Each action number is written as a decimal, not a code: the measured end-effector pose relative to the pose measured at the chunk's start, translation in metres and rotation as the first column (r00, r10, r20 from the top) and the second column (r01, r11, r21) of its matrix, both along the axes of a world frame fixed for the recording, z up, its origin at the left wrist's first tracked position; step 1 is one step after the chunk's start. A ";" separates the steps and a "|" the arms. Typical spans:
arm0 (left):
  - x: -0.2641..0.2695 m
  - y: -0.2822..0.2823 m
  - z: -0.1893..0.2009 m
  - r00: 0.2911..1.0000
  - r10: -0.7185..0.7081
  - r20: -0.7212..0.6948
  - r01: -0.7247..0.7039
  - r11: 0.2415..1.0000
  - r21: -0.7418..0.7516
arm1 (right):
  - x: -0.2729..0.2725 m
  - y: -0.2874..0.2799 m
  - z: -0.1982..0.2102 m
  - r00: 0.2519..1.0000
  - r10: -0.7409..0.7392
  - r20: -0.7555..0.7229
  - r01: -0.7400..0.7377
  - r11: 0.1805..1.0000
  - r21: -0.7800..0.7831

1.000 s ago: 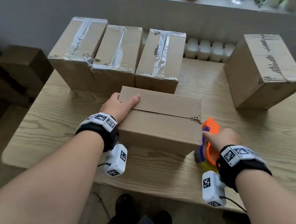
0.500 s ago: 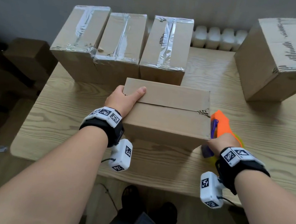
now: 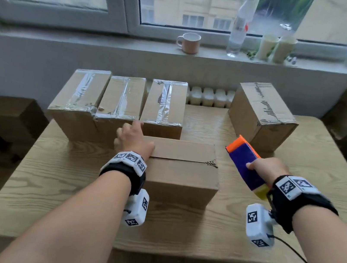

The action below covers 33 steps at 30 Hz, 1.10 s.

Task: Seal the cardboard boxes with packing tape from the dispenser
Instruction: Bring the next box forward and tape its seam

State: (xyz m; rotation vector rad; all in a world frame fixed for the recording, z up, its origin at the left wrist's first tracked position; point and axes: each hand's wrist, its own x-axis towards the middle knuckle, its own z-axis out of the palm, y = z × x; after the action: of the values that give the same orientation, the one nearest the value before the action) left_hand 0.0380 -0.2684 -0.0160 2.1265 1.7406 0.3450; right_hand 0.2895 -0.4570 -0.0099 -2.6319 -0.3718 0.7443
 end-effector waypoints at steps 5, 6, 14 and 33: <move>0.030 -0.002 0.036 0.934 -0.280 0.223 0.293 0.956 -0.027 | 0.001 0.002 0.066 0.971 0.239 0.034 -0.241 0.955 0.171; 0.037 -0.002 0.043 0.910 -0.321 0.261 0.347 0.936 -0.058 | -0.004 0.002 0.075 0.963 0.270 -0.019 -0.257 0.935 0.245; 0.050 -0.009 0.085 0.616 0.173 0.768 0.507 0.659 -0.555 | -0.044 0.017 0.104 0.823 0.480 -0.303 -0.306 0.825 0.476; -0.022 0.019 0.080 0.652 0.298 0.697 0.429 0.613 -0.663 | -0.083 0.061 0.101 0.711 0.587 -0.388 -0.421 0.797 0.434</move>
State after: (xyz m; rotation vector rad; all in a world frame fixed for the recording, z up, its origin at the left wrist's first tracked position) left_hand 0.0162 -0.2490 0.0638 1.0850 0.9610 0.2915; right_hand 0.2070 -0.3960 0.0906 -1.9201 -0.9957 1.3845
